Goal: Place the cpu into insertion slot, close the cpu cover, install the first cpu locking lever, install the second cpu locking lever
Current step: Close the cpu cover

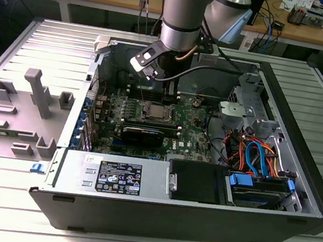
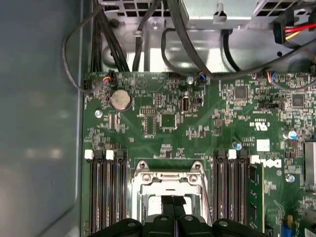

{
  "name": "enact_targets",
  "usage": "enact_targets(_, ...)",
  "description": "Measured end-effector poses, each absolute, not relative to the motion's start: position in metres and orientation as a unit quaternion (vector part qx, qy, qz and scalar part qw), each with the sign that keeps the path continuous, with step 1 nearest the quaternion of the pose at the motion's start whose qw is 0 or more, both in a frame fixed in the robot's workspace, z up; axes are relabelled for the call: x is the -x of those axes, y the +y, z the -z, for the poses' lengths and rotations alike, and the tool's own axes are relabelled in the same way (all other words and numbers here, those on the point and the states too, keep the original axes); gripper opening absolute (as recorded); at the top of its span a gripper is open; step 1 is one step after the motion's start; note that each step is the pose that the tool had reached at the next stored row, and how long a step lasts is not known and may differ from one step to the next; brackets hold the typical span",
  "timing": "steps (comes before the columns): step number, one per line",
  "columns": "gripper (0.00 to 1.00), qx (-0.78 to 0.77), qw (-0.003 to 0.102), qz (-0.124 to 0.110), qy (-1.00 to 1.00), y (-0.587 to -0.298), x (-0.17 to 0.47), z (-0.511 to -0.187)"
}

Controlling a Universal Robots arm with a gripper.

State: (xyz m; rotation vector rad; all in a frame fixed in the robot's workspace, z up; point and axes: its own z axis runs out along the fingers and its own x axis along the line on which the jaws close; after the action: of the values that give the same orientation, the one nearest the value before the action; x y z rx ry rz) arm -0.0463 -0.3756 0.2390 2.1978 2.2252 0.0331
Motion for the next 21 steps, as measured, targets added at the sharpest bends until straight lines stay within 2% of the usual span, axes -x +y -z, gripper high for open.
enact_targets(21, 0.11, -0.703, 0.009, -0.013, 0.711, -0.376, 0.058, -0.238)
